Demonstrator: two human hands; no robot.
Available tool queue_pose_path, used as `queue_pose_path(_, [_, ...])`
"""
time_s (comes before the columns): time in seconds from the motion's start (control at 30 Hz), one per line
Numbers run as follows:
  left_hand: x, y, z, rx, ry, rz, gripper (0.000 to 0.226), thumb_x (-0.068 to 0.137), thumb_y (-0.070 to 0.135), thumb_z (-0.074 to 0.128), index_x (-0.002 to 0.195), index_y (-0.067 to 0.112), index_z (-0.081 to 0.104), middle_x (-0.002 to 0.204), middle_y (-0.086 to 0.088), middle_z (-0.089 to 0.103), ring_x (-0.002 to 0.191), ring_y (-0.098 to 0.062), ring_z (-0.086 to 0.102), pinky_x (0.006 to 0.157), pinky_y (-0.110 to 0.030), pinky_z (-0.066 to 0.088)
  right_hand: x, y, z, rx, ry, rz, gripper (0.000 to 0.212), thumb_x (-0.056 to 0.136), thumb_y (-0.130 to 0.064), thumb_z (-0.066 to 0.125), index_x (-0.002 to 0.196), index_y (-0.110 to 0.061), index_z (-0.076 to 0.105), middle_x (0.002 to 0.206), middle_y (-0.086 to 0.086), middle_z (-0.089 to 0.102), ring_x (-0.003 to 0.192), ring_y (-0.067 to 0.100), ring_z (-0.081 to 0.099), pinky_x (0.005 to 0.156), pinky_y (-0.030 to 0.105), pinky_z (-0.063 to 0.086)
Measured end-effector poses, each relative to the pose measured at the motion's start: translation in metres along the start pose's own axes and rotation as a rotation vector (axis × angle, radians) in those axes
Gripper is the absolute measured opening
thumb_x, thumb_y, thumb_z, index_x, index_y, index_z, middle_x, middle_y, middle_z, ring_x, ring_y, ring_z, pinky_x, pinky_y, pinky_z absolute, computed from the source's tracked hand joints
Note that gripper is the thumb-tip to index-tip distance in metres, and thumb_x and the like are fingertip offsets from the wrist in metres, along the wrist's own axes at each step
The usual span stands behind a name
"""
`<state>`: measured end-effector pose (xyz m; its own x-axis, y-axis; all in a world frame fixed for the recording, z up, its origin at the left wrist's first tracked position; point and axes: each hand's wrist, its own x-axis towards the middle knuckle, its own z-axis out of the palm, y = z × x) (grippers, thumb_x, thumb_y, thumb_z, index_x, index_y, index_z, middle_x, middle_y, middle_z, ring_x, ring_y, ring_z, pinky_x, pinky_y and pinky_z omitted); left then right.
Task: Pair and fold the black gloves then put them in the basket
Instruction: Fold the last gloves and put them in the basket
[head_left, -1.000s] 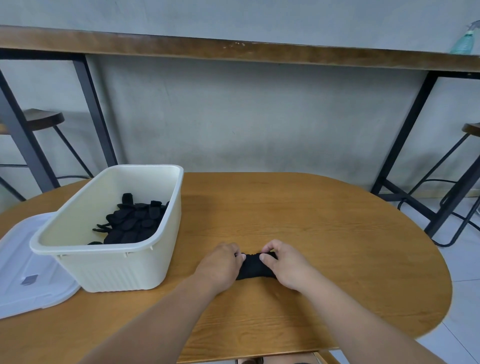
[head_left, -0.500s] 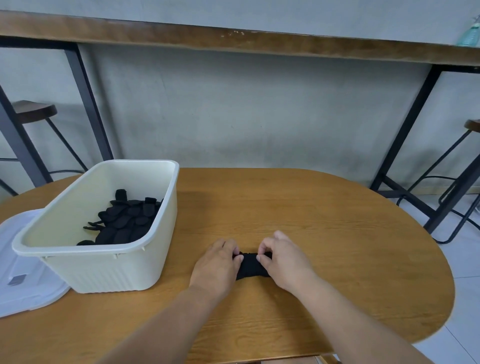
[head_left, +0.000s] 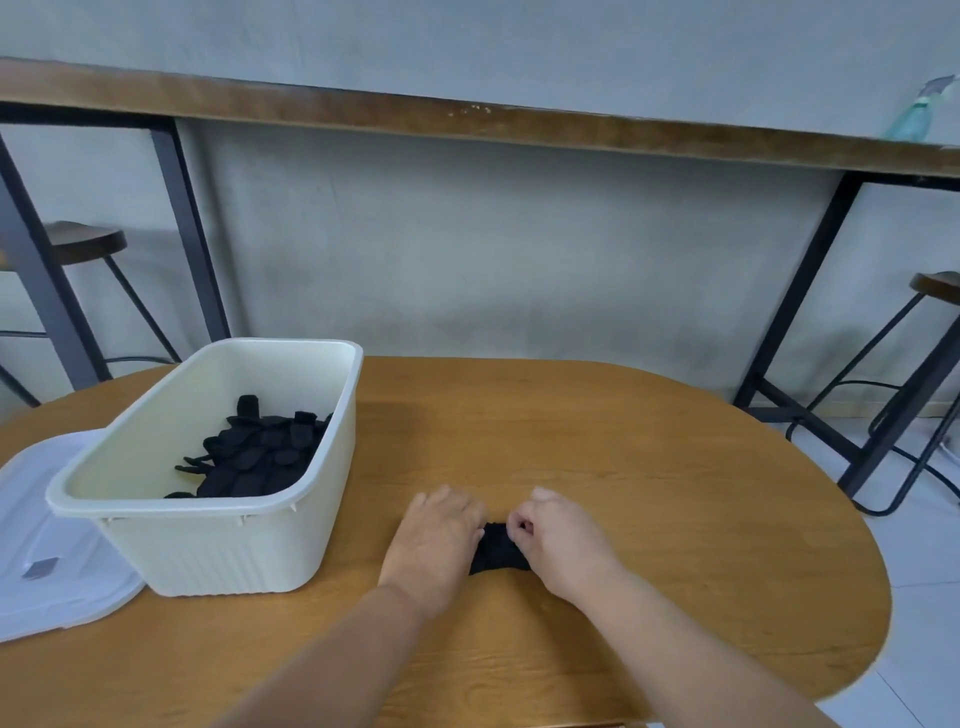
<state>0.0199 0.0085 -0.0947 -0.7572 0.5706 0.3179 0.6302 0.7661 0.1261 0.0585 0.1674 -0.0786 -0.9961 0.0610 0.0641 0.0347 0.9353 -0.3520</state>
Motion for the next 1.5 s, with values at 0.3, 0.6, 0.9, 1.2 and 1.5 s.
queue_pose_path(0.3, [-0.023,-0.004,-0.009,-0.036,-0.131,0.059,0.045,0.096,0.051,0.035,0.129,0.025,0.052,0.118,0.007,0.052,0.109,-0.013,0.044,0.098,-0.029,0.035,-0.02,0.0,-0.009,-0.109,-0.095,-0.137,0.048,0.09,-0.043,0.051,0.132,-0.022,0.06,0.118,-0.011,0.047,0.114,0.013,0.044,0.094,0.031,0.045])
queue_pose_path(0.6, [-0.002,-0.003,-0.018,0.053,-0.229,0.035,0.031,0.095,0.033,0.047,0.122,0.021,0.058,0.112,0.001,0.056,0.107,-0.018,0.05,0.094,-0.029,0.036,-0.009,-0.01,-0.024,-0.282,-0.124,-0.204,0.041,0.094,-0.033,0.052,0.132,-0.02,0.059,0.118,-0.001,0.057,0.114,0.02,0.051,0.092,0.028,0.04])
queue_pose_path(0.9, [0.048,-0.004,-0.023,0.11,-0.463,-0.006,0.018,0.096,0.013,0.044,0.111,0.012,0.055,0.109,-0.008,0.057,0.101,-0.024,0.053,0.075,-0.031,0.034,0.046,0.003,-0.035,-0.041,-0.406,-0.03,0.018,0.077,-0.041,0.055,0.082,-0.028,0.067,0.071,-0.003,0.065,0.059,0.018,0.057,0.051,0.038,0.048])
queue_pose_path(1.2, [0.097,-0.006,-0.099,0.089,-0.627,-0.094,0.037,0.094,0.022,0.051,0.128,0.009,0.044,0.123,-0.012,0.052,0.113,-0.028,0.048,0.094,-0.037,0.036,0.096,-0.032,-0.111,0.15,-0.665,0.175,0.018,0.083,-0.026,0.065,0.067,-0.033,0.069,0.059,-0.004,0.063,0.048,0.01,0.05,0.049,0.025,0.034])
queue_pose_path(1.5, [0.084,-0.106,-0.268,0.075,-0.501,-0.168,0.018,0.091,0.026,0.05,0.106,0.016,0.054,0.099,0.0,0.059,0.091,-0.021,0.054,0.081,-0.032,0.039,0.129,-0.186,-0.194,0.203,-0.643,-0.05,0.018,0.079,-0.033,0.059,0.071,-0.018,0.065,0.059,0.005,0.061,0.043,0.013,0.044,0.044,0.028,0.031])
